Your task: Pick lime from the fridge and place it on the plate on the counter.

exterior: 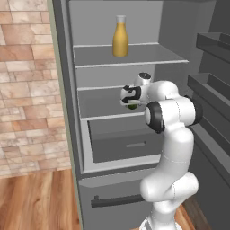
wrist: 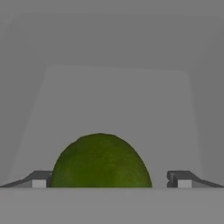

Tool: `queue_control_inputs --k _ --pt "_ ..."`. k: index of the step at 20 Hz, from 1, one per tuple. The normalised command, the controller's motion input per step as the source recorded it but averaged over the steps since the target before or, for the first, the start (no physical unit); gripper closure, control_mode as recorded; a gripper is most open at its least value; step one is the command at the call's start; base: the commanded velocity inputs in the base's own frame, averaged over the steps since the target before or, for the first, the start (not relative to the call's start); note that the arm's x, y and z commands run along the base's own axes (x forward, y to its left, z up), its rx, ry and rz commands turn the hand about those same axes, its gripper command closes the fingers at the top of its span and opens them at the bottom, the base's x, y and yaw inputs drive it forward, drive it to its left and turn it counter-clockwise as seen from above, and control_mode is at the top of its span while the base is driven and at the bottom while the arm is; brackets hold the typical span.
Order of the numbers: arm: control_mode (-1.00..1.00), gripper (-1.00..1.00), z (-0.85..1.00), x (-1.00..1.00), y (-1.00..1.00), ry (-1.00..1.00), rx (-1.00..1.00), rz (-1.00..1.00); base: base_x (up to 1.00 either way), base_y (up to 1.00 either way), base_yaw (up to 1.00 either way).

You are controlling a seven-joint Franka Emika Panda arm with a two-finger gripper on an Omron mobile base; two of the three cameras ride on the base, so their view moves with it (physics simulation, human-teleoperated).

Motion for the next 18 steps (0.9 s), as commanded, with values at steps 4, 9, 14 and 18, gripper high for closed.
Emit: queue_control_inputs --k 4,9,14,18 --pt "-1.00 1.00 -0.11 0.00 0.00 0.00 0.01 0.01 0.00 0.00 0.00" --pt "-1.00 1.00 -0.06 0.00 0.00 0.02 0.00 0.00 0.00 0.00 0.00" --pt "-1.00 1.00 0.00 -0.03 0.00 0.03 0.00 0.00 0.00 0.00 0.00" --pt "-1.00 1.00 0.03 -0.52 0.04 -0.06 0.00 0.01 0.00 0.00 0.00"
